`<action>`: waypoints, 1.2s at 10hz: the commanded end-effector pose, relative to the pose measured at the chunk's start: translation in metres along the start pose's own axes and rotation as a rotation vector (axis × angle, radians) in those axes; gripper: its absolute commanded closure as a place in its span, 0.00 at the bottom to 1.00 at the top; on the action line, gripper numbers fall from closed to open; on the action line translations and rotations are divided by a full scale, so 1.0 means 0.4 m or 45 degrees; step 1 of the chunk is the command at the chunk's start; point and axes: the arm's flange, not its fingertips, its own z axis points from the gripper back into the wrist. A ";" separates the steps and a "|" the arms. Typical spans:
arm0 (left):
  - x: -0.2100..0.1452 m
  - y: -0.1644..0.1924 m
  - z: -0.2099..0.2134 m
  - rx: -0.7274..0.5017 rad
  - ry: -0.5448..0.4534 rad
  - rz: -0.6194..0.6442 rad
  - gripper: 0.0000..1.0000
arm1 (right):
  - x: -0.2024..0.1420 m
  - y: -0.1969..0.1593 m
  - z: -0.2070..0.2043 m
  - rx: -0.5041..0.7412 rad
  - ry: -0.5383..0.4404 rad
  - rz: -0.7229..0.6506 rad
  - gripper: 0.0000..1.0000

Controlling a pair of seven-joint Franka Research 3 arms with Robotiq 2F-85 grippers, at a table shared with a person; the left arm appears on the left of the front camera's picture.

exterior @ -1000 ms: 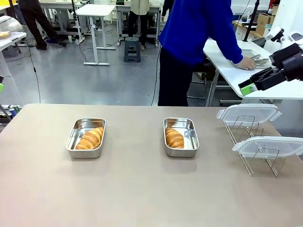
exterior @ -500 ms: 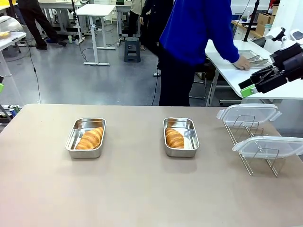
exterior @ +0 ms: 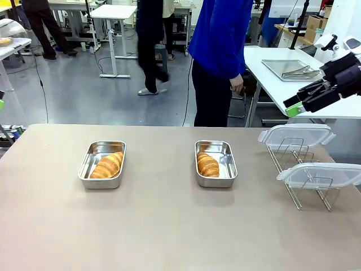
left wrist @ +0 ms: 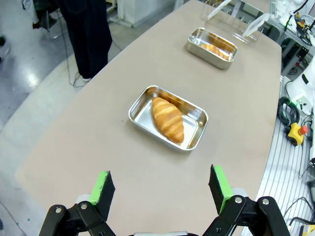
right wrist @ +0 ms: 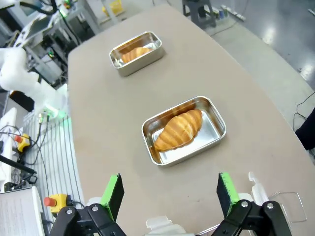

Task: Place the bread in airtight containers.
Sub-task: Pick up one Airtight Container lid and hand it to the human.

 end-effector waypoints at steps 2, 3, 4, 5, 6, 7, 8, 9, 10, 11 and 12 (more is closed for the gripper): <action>0.000 -0.001 0.005 -0.007 0.013 -0.018 0.00 | 0.007 -0.007 0.001 0.014 -0.026 0.012 0.00; 0.000 -0.001 0.005 -0.007 0.013 -0.018 0.00 | 0.001 -0.001 0.002 -0.001 -0.001 0.001 0.00; 0.000 -0.001 0.005 -0.007 0.013 -0.018 0.00 | 0.014 0.015 0.012 0.037 0.141 0.141 0.00; 0.000 -0.001 0.005 -0.007 0.013 -0.018 0.00 | 0.018 0.048 0.024 0.005 0.287 0.302 0.00; 0.000 -0.001 0.005 -0.007 0.013 -0.018 0.00 | 0.014 0.094 0.037 -0.007 0.459 0.473 0.00; 0.000 -0.001 0.005 -0.007 0.013 -0.018 0.00 | 0.007 0.140 0.043 -0.009 0.574 0.602 0.00; 0.000 -0.001 0.005 -0.007 0.013 -0.018 0.00 | -0.004 0.181 0.043 0.024 0.662 0.661 0.00; 0.000 -0.001 0.005 -0.007 0.013 -0.018 0.00 | -0.020 0.213 0.042 0.040 0.739 0.695 0.00; 0.000 -0.001 0.005 -0.007 0.013 -0.018 0.00 | -0.037 0.237 0.042 0.025 0.791 0.670 0.00; 0.000 -0.001 0.005 -0.007 0.013 -0.018 0.00 | -0.057 0.255 0.032 -0.033 0.853 0.624 0.00; 0.000 -0.001 0.005 -0.007 0.013 -0.018 0.00 | -0.080 0.266 0.022 -0.080 0.903 0.586 0.00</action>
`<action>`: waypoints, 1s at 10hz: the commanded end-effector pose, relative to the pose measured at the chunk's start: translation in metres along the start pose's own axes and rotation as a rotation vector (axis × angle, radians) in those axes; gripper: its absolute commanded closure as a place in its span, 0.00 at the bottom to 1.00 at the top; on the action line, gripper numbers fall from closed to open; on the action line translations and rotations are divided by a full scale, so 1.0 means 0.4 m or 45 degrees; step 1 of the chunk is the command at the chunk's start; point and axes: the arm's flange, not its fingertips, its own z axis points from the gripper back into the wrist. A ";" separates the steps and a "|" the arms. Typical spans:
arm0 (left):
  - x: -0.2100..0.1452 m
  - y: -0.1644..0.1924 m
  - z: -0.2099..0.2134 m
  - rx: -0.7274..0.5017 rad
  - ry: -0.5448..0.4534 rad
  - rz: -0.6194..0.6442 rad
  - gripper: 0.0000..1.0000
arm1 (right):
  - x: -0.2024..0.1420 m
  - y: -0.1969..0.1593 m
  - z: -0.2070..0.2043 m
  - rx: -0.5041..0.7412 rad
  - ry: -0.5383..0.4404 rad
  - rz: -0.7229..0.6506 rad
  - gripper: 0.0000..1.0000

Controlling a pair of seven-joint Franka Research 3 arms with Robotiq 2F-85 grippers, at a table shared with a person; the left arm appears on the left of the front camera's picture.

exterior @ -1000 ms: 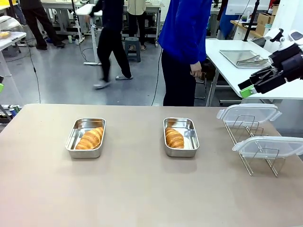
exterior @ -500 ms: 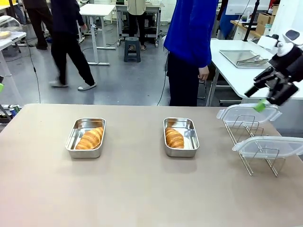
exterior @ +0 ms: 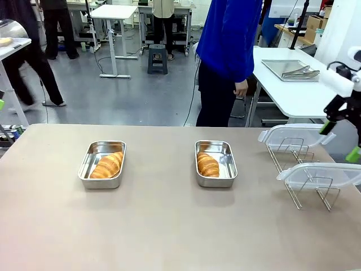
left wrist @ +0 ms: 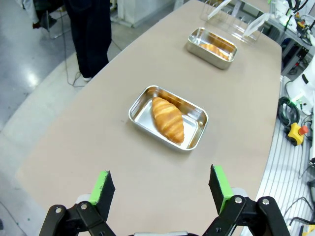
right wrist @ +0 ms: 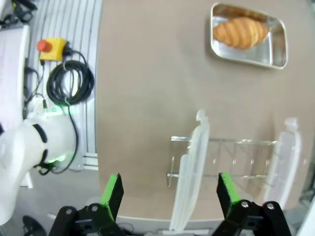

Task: Place the bread in airtight containers.
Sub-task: Pick up one Airtight Container lid and hand it to the human.

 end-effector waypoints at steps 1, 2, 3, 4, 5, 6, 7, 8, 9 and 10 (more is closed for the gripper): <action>0.000 -0.002 0.005 -0.007 0.012 -0.018 0.00 | -0.003 0.029 -0.057 -0.075 0.132 -0.107 0.00; 0.000 -0.002 0.005 -0.007 0.012 -0.018 0.00 | -0.012 0.037 -0.080 -0.076 0.162 -0.118 0.00; 0.000 -0.002 0.005 -0.007 0.012 -0.018 0.00 | -0.020 0.039 -0.104 -0.091 0.187 -0.139 0.00; 0.000 -0.002 0.005 -0.007 0.012 -0.018 0.00 | -0.027 0.040 -0.125 -0.108 0.219 -0.143 0.00; 0.000 -0.002 0.005 -0.007 0.012 -0.018 0.00 | -0.033 0.035 -0.140 -0.124 0.227 -0.135 0.00; 0.000 -0.002 0.005 -0.007 0.012 -0.018 0.00 | -0.039 0.024 -0.158 -0.138 0.234 -0.140 0.00; 0.000 -0.002 0.005 -0.007 0.012 -0.018 0.00 | -0.046 0.007 -0.173 -0.161 0.233 -0.130 0.00; 0.000 -0.002 0.005 -0.007 0.012 -0.018 0.00 | -0.054 -0.002 -0.183 -0.164 0.222 -0.119 0.00; 0.000 -0.002 0.005 -0.007 0.012 -0.018 0.00 | -0.058 -0.013 -0.194 -0.173 0.232 -0.122 0.00; 0.000 -0.002 0.005 -0.007 0.012 -0.018 0.00 | -0.062 -0.019 -0.201 -0.168 0.244 -0.133 0.00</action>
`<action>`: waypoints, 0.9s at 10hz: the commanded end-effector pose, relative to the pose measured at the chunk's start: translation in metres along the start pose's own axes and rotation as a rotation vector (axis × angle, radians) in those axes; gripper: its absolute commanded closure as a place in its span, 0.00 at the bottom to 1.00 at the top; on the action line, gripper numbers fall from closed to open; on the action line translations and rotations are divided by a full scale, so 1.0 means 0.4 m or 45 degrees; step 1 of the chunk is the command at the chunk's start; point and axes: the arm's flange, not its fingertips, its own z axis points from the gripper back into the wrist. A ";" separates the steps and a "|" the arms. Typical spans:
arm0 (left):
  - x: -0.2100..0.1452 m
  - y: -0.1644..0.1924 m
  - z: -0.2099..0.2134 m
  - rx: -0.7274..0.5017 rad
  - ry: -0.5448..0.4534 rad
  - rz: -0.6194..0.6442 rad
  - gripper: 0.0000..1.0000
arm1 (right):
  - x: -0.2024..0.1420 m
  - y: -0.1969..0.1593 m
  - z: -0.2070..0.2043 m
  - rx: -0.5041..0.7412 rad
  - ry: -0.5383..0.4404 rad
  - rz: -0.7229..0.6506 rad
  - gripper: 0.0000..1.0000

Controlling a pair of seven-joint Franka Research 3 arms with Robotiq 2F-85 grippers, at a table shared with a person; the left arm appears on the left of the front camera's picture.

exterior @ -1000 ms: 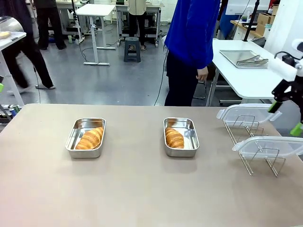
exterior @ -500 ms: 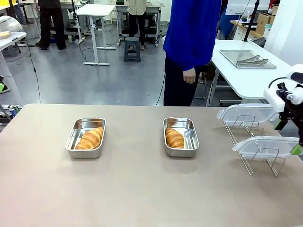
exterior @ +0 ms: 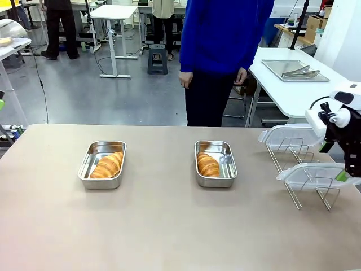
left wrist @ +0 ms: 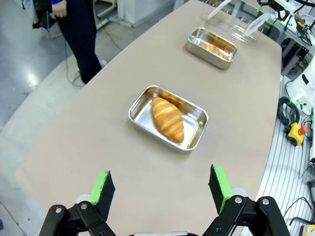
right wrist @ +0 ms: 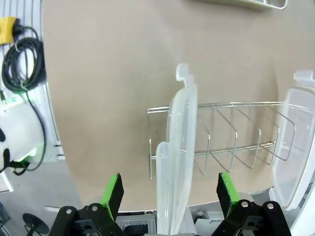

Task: Place the bread in airtight containers.
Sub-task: Pick up one Airtight Container lid and hand it to the human.

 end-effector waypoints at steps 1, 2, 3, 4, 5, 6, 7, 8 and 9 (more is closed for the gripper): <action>0.000 -0.002 0.005 -0.007 0.012 -0.018 0.00 | -0.006 0.008 -0.032 -0.037 0.030 -0.028 0.00; 0.000 -0.002 0.005 -0.007 0.012 -0.018 0.00 | -0.008 0.006 -0.032 -0.044 0.036 -0.029 0.60; 0.000 -0.002 0.005 -0.007 0.012 -0.018 0.00 | -0.010 0.006 -0.031 -0.049 0.044 -0.028 0.60; 0.000 -0.002 0.005 -0.007 0.012 -0.018 0.00 | -0.012 0.002 -0.031 -0.054 0.054 -0.025 1.00; 0.000 -0.002 0.005 -0.007 0.012 -0.018 0.00 | -0.013 0.000 -0.035 -0.054 0.074 -0.017 0.64; 0.000 -0.002 0.005 -0.007 0.012 -0.018 0.00 | -0.014 -0.001 -0.035 -0.059 0.082 -0.014 1.00; 0.000 -0.002 0.005 -0.007 0.012 -0.018 0.00 | -0.014 0.001 -0.035 -0.059 0.084 -0.007 1.00; 0.000 -0.002 0.005 -0.007 0.012 -0.018 0.00 | -0.013 0.007 -0.034 -0.063 0.091 0.004 1.00; 0.000 -0.002 0.005 -0.007 0.012 -0.018 0.00 | -0.012 0.011 -0.030 -0.068 0.087 0.013 1.00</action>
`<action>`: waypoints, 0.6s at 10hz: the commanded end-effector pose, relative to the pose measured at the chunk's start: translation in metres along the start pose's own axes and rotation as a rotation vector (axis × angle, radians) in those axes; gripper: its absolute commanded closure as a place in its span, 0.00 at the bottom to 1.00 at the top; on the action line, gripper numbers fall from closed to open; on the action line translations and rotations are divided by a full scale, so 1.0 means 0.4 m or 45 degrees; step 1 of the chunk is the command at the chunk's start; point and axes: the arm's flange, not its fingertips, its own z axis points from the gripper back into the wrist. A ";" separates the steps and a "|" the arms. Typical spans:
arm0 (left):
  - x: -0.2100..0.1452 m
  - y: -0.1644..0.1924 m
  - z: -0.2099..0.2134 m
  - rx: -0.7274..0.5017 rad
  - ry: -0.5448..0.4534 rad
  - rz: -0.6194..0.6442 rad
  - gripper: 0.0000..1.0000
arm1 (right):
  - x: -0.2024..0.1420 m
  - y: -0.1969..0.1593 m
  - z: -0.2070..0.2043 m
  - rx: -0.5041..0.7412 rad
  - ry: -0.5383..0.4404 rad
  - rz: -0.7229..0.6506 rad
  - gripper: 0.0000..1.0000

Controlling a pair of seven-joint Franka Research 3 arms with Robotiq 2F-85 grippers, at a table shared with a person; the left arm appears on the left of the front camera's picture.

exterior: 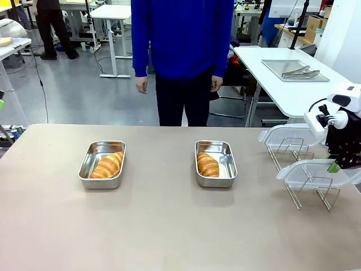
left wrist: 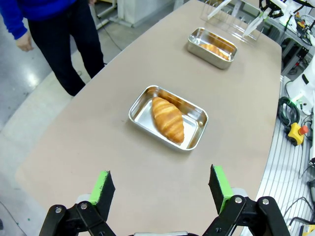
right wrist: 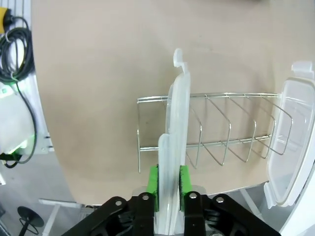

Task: Place the bread in airtight containers.
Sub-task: Pick up one Airtight Container lid and hand it to the human.

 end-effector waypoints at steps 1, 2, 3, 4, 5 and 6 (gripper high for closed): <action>0.000 -0.002 0.005 -0.007 0.012 -0.018 0.00 | 0.000 0.033 -0.013 -0.042 0.034 -0.013 1.00; 0.000 -0.002 0.005 -0.007 0.012 -0.018 0.00 | 0.001 0.035 -0.010 -0.047 0.035 -0.006 1.00; 0.000 -0.002 0.005 -0.007 0.012 -0.018 0.00 | 0.002 0.040 -0.004 -0.061 0.044 -0.002 1.00; 0.000 -0.002 0.005 -0.007 0.012 -0.018 0.00 | 0.001 0.042 0.008 -0.085 0.032 -0.011 1.00; 0.000 -0.002 0.005 -0.007 0.012 -0.018 0.00 | -0.002 0.034 0.029 -0.126 -0.089 -0.073 1.00; 0.000 -0.002 0.005 -0.007 0.012 -0.018 0.00 | -0.005 0.031 0.062 -0.093 -0.004 -0.085 1.00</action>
